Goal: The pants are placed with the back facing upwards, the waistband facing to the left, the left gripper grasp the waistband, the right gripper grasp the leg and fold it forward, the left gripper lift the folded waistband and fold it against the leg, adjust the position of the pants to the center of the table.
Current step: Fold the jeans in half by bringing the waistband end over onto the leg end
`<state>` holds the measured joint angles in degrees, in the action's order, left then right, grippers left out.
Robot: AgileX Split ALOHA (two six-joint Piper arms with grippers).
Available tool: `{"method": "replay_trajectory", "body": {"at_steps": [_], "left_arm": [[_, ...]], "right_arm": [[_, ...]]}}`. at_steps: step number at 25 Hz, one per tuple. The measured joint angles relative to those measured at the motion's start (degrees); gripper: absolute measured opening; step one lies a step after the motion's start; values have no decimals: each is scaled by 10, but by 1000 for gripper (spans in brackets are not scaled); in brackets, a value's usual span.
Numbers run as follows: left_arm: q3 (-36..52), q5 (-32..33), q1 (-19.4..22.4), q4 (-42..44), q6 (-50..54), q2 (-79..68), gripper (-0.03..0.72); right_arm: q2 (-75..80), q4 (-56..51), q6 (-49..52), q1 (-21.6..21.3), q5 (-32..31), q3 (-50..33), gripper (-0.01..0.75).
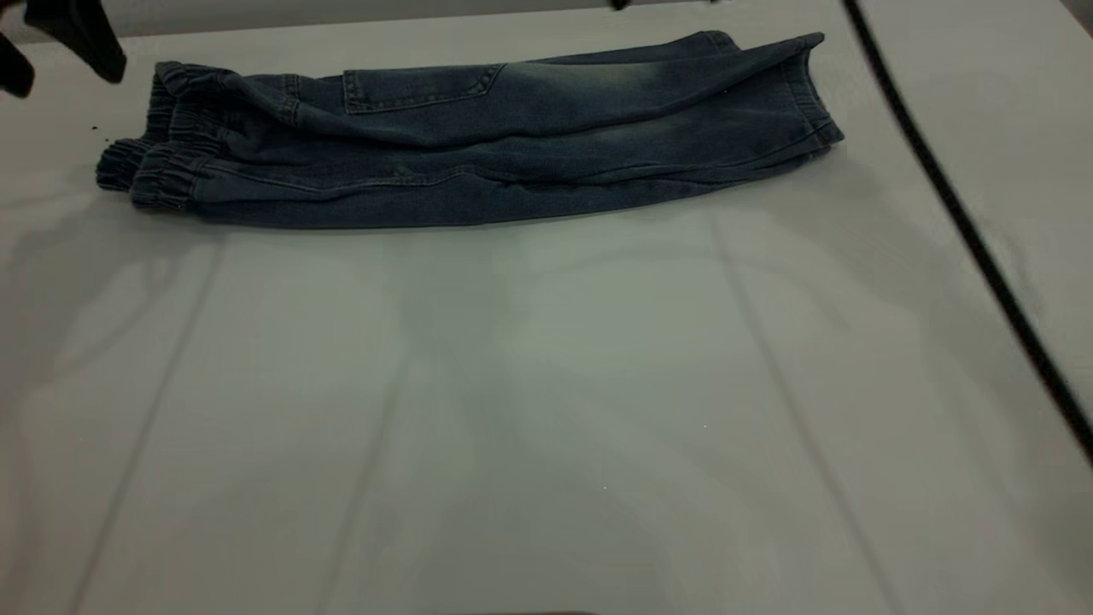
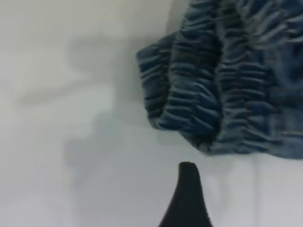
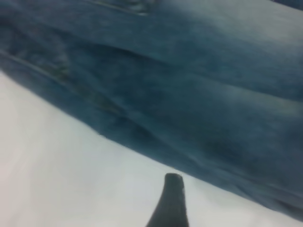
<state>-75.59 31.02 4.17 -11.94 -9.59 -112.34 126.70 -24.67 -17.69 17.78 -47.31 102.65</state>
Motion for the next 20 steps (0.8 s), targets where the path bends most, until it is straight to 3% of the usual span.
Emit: {"method": "replay_trajectory", "body": {"at_steps": [11, 20], "left_arm": [[-12, -128, 0, -2, -2, -103, 532], [-50, -141, 0, -45, -2, -156, 533]], "right_arm": [[1, -11, -2, 54, 28, 0, 573], [33, -17, -10, 68, 105, 0, 573]]}}
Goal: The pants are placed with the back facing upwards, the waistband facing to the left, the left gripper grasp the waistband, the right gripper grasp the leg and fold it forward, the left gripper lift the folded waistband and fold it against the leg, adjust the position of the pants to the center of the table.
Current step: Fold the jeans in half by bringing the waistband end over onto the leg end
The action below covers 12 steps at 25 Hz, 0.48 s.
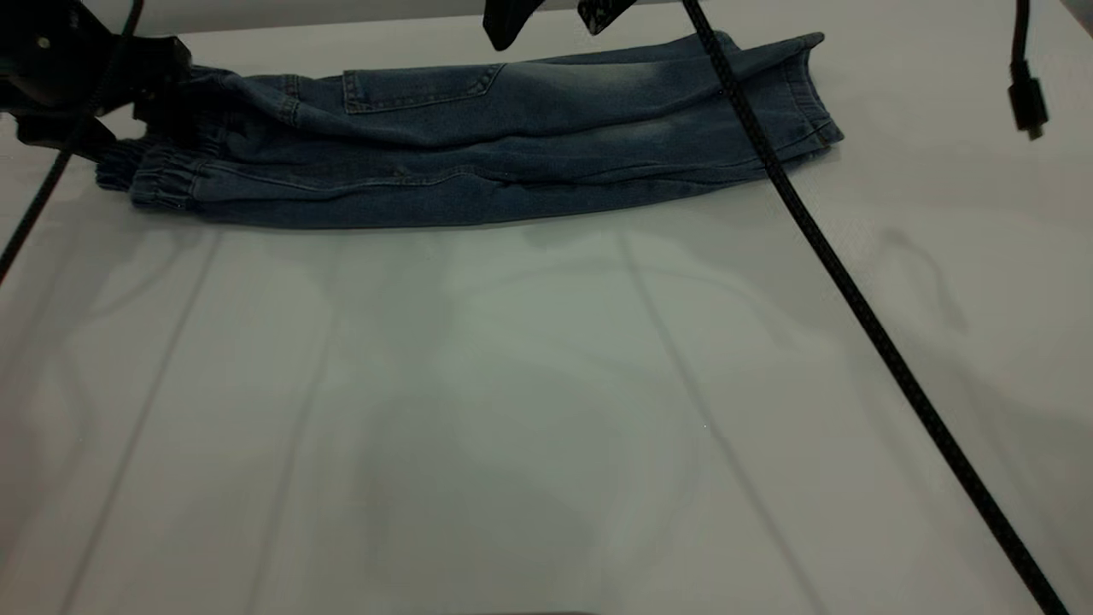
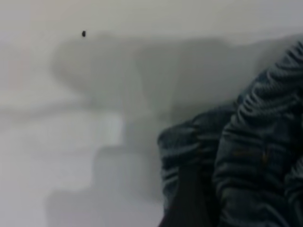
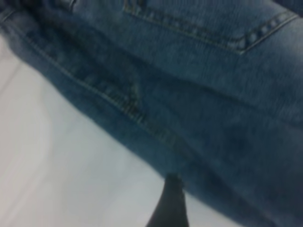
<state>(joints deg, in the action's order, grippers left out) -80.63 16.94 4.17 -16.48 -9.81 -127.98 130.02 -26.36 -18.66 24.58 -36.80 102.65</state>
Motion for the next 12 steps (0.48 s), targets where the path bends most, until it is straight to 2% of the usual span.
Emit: {"method": "replay_trajectory", "body": {"at_steps": [4, 7, 9, 12], "left_arm": [[-6, -8, 0, -13, 0, -18, 531], [-7, -14, 0, -39, 0, -26, 487], [-9, -15, 0, -52, -1, -28, 408], [-10, -17, 0, -59, -1, -29, 230]], "right_arm": [[10, -24, -24, 1, 39, 0, 573], [20, -68, -71, 6, 79, 0, 573], [30, -98, -108, 14, 107, 0, 573], [52, -148, -164, 26, 145, 0, 573]]}}
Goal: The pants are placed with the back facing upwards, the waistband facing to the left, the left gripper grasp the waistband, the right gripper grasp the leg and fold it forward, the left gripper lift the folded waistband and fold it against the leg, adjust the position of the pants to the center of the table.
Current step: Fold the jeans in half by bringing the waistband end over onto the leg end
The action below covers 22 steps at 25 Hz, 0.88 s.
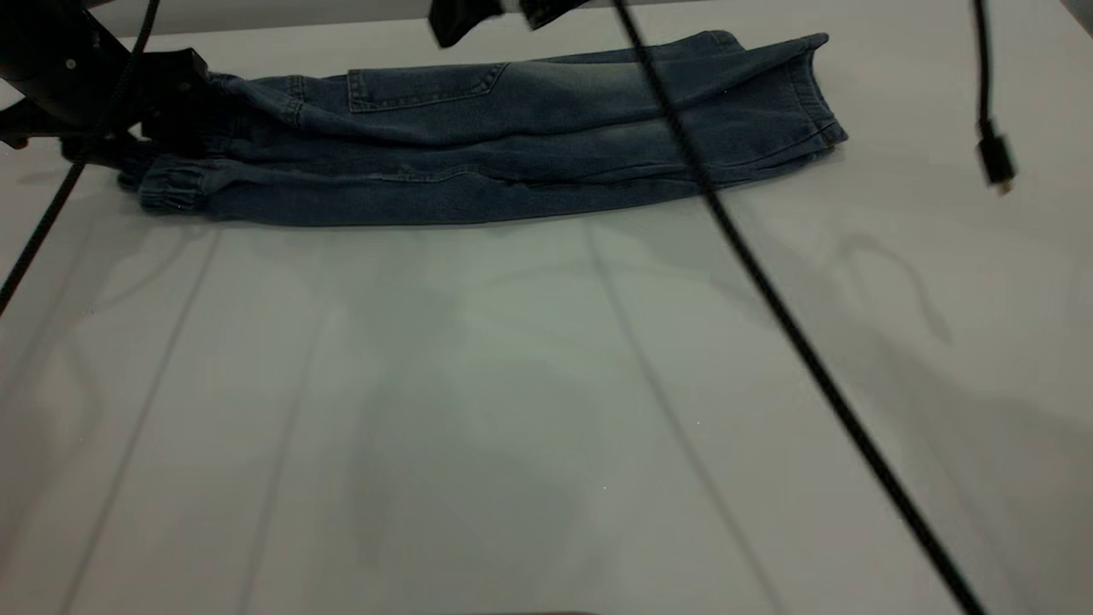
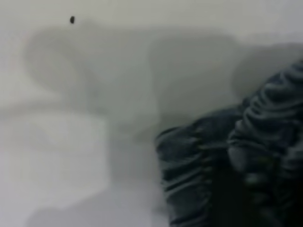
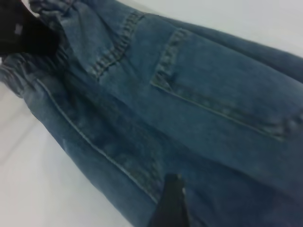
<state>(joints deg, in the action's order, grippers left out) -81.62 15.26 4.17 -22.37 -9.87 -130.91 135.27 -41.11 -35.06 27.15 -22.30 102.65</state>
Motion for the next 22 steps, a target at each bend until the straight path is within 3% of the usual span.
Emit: {"method": "replay_trajectory", "body": {"at_steps": [2, 4, 13, 22], "left_arm": [[0, -2, 0, -3, 0, 1, 104], [0, 0, 0, -4, -5, 6, 48], [-59, 80, 0, -1, -61, 52, 39], [-128, 151, -32, 8, -79, 108, 39]], "right_arm": [[16, -32, -32, 6, 20, 0, 573], [35, -55, -63, 8, 34, 0, 571], [101, -94, -110, 15, 43, 0, 522], [108, -114, -116, 73, 27, 26, 510]]}}
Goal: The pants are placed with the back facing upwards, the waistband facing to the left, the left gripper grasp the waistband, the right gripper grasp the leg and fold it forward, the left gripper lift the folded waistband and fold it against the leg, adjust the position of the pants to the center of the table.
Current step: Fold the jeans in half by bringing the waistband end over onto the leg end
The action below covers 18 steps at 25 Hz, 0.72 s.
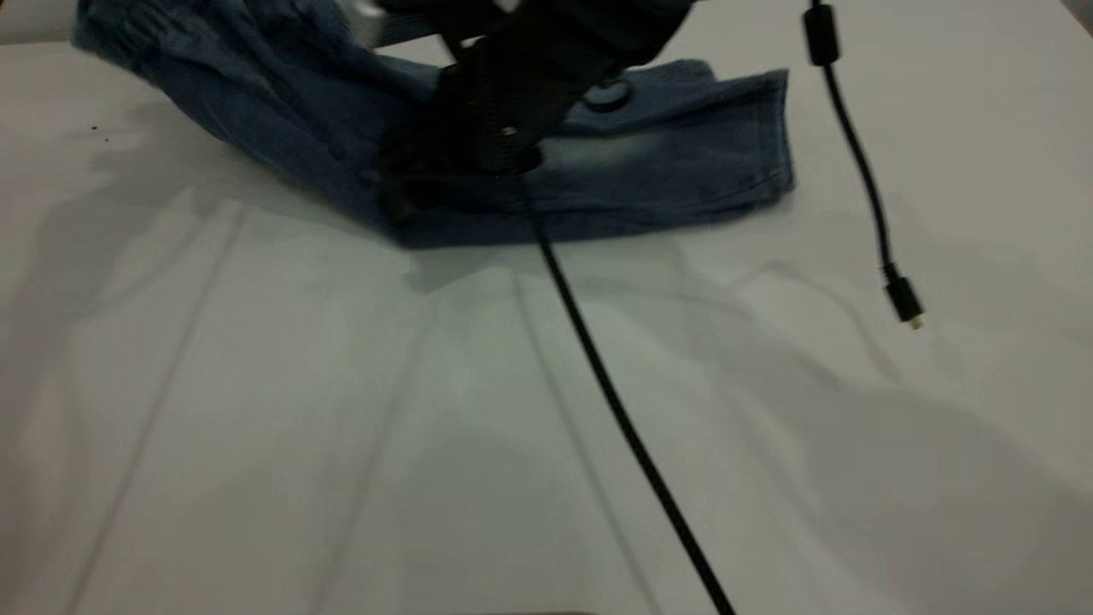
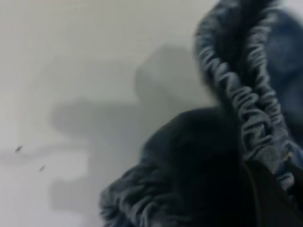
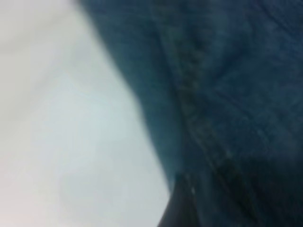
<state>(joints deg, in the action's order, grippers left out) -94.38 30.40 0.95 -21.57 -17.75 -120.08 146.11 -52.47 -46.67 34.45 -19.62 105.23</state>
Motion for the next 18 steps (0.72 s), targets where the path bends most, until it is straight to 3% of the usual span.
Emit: {"method": "replay_trajectory", "body": {"at_steps": [8, 18], "left_arm": [[-42, 39, -71, 2, -19, 17, 39], [-63, 61, -143, 2, -30, 52, 39]], "right_arm": [[-21, 31, 23, 7, -192, 117, 510], [-147, 294, 204, -108, -358, 148, 510]]}}
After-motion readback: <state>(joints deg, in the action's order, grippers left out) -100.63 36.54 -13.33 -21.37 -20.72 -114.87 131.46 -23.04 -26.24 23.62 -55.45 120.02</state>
